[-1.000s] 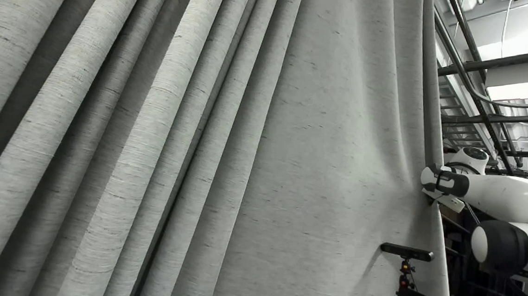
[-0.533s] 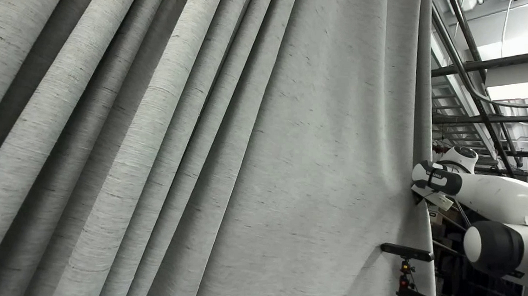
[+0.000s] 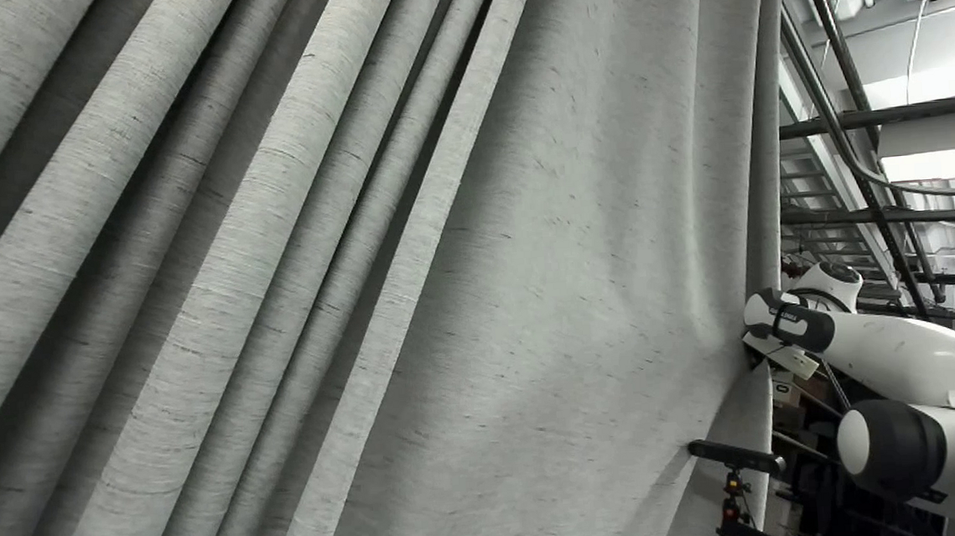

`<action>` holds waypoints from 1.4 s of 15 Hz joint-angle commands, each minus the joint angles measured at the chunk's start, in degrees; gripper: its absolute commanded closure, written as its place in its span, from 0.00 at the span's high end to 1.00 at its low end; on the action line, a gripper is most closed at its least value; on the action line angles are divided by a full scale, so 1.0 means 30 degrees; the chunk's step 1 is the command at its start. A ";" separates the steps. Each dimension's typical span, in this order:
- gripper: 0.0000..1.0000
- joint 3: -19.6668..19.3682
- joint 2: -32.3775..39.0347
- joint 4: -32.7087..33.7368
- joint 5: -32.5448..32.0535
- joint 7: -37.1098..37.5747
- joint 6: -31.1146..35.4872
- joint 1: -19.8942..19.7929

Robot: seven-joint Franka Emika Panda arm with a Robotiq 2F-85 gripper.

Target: Move the curtain to the right

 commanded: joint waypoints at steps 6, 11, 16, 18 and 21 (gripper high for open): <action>0.03 0.0178 0.0212 0.0438 -0.0191 0.0062 -0.0207 -0.0135; 0.03 0.0166 0.0201 0.0435 -0.0193 0.0063 -0.0205 -0.0138; 0.03 0.0165 0.0203 0.0437 -0.0193 0.0064 -0.0207 -0.0138; 0.03 0.0165 0.0204 0.0438 -0.0193 0.0064 -0.0208 -0.0138; 0.03 0.0165 0.0205 0.0439 -0.0193 0.0064 -0.0208 -0.0139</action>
